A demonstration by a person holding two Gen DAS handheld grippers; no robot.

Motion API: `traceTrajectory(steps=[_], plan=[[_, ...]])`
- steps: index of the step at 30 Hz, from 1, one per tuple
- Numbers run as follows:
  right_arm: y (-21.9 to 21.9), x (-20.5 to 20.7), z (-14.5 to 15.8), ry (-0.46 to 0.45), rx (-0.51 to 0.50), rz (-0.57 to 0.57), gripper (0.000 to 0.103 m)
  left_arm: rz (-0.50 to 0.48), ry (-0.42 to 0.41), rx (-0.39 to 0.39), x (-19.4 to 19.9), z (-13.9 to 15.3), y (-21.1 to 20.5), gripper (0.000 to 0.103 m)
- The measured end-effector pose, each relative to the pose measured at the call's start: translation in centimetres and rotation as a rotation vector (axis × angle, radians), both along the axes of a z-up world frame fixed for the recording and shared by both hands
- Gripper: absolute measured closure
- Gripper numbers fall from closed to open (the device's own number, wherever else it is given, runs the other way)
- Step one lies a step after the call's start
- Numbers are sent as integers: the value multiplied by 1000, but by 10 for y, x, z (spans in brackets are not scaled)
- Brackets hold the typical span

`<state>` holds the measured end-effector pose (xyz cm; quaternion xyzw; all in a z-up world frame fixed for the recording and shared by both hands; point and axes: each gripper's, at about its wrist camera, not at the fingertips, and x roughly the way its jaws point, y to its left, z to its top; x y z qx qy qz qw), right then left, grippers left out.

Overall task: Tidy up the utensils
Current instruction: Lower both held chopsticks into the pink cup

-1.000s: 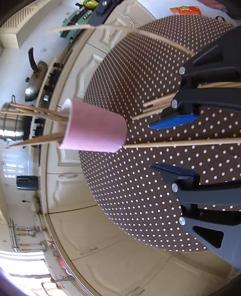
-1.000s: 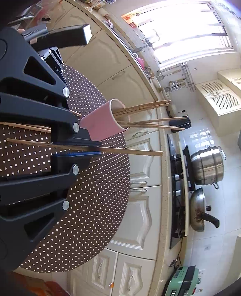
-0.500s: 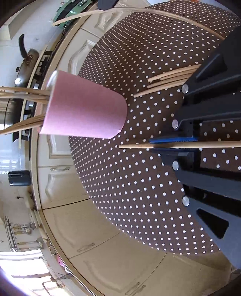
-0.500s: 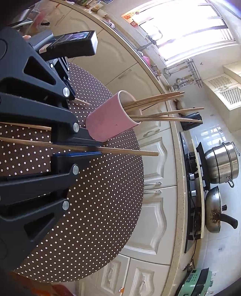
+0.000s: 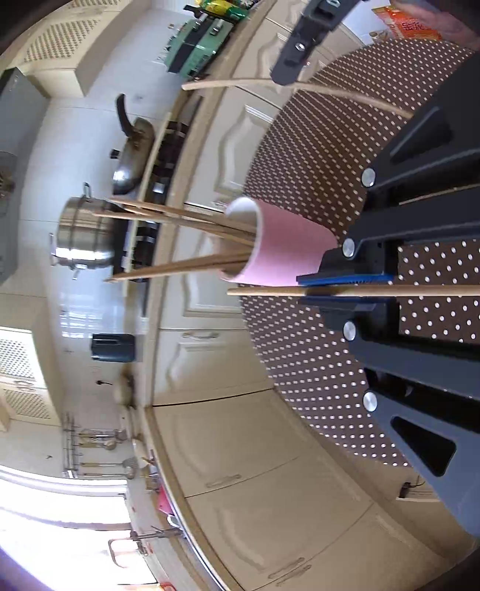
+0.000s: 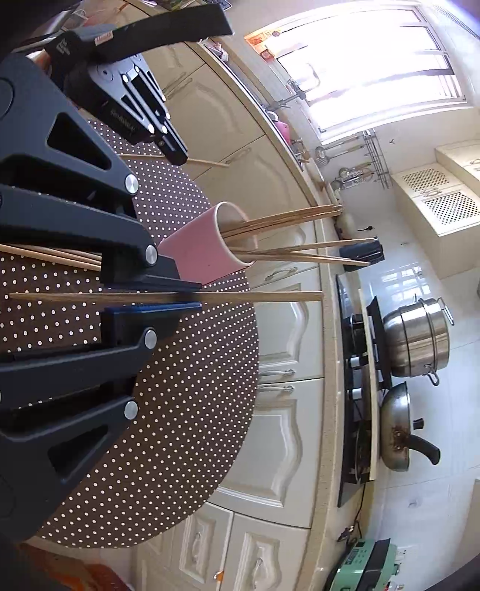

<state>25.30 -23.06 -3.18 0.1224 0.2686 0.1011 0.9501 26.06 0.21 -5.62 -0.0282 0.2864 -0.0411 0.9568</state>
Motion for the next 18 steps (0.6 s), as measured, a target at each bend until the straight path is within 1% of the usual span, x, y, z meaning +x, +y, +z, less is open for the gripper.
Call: traceTrajectory(steps=[2, 6, 12, 18], plan=[[-1, -1, 4, -14, 0, -2, 97, -12, -38, -12, -3, 10, -3, 97], [-2, -2, 10, -27, 1, -6, 97, -20, -92, -5, -12, 25, -11, 97], [-1, -3, 20, -52, -8, -9, 97, -17, -124, -6, -15, 39, -15, 97], [4, -9, 35, -106, -34, -6, 97, -11, -170, 6, -15, 57, -16, 97]])
